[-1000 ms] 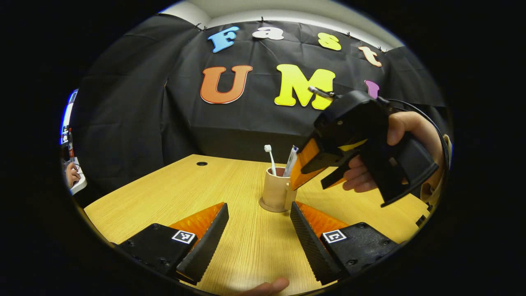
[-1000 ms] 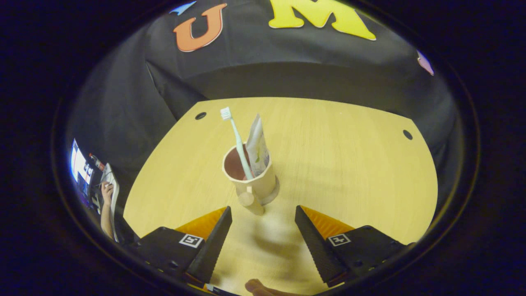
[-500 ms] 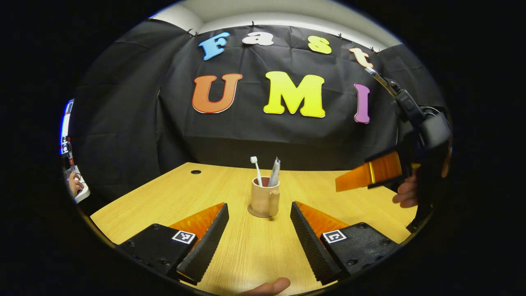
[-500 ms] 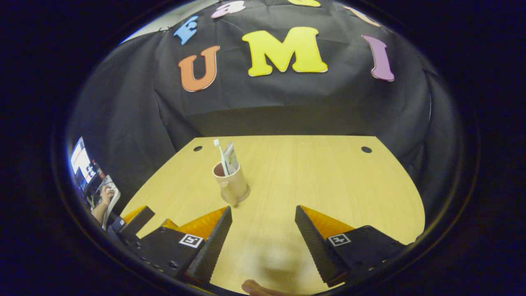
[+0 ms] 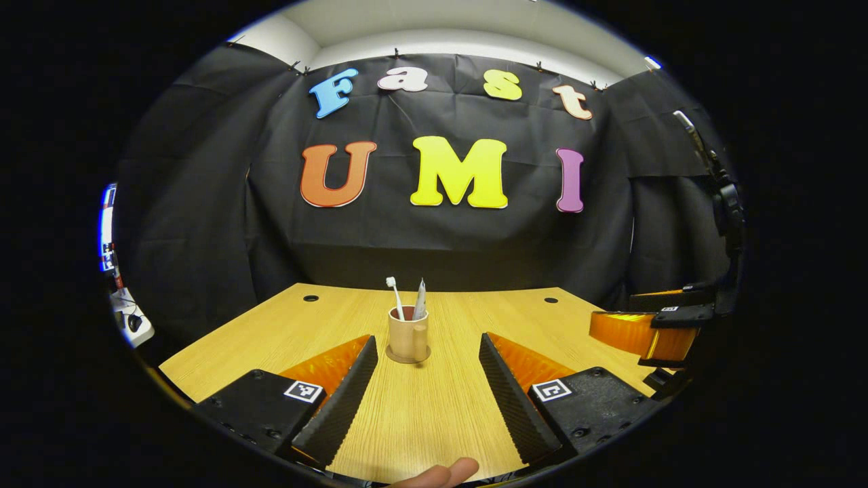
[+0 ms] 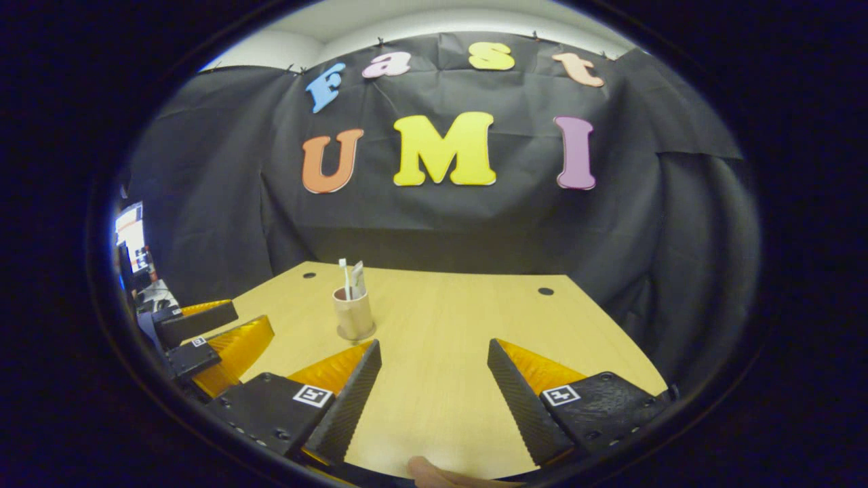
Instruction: Put the toothbrush and toothpaste on the desktop into the cup, then pick up the cup and place it on the coaster on the desktop.
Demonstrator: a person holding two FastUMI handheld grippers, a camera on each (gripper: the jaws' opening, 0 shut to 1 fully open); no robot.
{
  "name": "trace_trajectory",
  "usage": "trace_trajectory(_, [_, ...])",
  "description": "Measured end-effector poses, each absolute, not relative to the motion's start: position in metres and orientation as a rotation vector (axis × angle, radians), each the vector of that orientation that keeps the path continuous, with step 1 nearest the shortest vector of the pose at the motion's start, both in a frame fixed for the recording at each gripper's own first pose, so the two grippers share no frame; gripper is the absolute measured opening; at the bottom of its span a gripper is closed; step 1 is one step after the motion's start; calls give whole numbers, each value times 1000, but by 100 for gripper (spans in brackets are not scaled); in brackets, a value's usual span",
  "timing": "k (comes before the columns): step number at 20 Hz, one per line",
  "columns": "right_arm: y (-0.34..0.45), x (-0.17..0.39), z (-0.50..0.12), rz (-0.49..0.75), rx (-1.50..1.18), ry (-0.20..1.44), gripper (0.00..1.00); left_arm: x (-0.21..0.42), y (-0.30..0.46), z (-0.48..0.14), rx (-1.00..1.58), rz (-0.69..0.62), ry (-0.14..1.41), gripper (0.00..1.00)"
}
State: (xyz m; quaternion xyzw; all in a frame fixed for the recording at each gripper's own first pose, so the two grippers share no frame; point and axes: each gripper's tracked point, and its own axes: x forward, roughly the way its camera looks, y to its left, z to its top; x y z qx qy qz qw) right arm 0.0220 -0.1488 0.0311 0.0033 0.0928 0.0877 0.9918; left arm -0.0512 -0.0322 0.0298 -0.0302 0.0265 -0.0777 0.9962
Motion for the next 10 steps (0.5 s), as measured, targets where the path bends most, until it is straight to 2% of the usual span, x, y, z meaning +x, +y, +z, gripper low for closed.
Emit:
trace_trajectory(2, [-157,5,26,198,19,152,95,-57,-34,31,-73,-157,51,96])
trace_trajectory(7, [-188,6,24,83,12,23,96,-64,-39,29,-9,-150,9,96])
trace_trajectory(8, [-190,8,22,64,-11,15,94,-65,-37,29,5,-134,-3,96])
trace_trajectory(9, [-190,8,19,59,-24,9,98,-66,-35,30,15,-122,-16,96])
trace_trajectory(10, [-189,5,19,63,-32,8,96,-67,-36,30,18,-120,-20,96])
